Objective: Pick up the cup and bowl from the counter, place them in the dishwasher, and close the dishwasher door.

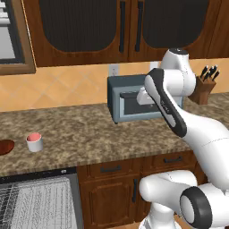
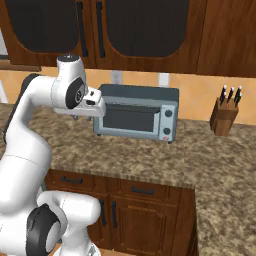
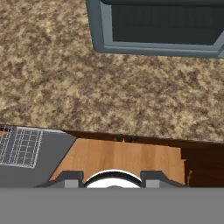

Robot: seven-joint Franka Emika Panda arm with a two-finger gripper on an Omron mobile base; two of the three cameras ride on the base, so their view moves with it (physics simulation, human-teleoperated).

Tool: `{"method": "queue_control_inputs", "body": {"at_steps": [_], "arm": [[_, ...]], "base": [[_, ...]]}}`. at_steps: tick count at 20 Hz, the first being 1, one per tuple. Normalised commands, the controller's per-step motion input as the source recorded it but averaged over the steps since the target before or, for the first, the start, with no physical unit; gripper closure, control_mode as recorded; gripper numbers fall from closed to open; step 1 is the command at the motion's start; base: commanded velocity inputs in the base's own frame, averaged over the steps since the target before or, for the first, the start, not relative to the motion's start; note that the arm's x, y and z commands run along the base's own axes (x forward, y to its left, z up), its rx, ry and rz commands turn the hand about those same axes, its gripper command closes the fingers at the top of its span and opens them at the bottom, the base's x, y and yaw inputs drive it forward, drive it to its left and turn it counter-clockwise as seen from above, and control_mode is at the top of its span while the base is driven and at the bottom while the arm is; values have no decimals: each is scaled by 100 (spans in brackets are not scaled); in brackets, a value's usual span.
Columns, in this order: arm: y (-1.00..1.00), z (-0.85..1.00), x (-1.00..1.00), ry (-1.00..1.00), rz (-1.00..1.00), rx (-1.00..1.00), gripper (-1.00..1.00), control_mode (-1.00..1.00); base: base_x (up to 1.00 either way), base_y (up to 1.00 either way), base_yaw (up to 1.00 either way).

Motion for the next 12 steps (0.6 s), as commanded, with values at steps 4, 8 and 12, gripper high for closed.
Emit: {"method": "queue_control_inputs", "body": {"at_steps": [4,8,12], "arm": [[0,0,0,0,0,0,-100,100],[0,0,0,0,0,0,-100,100],[0,0,0,0,0,0,-100,100]], "base": [[-15,5,0],[-25,-3,32],[-2,-7,58]]}}
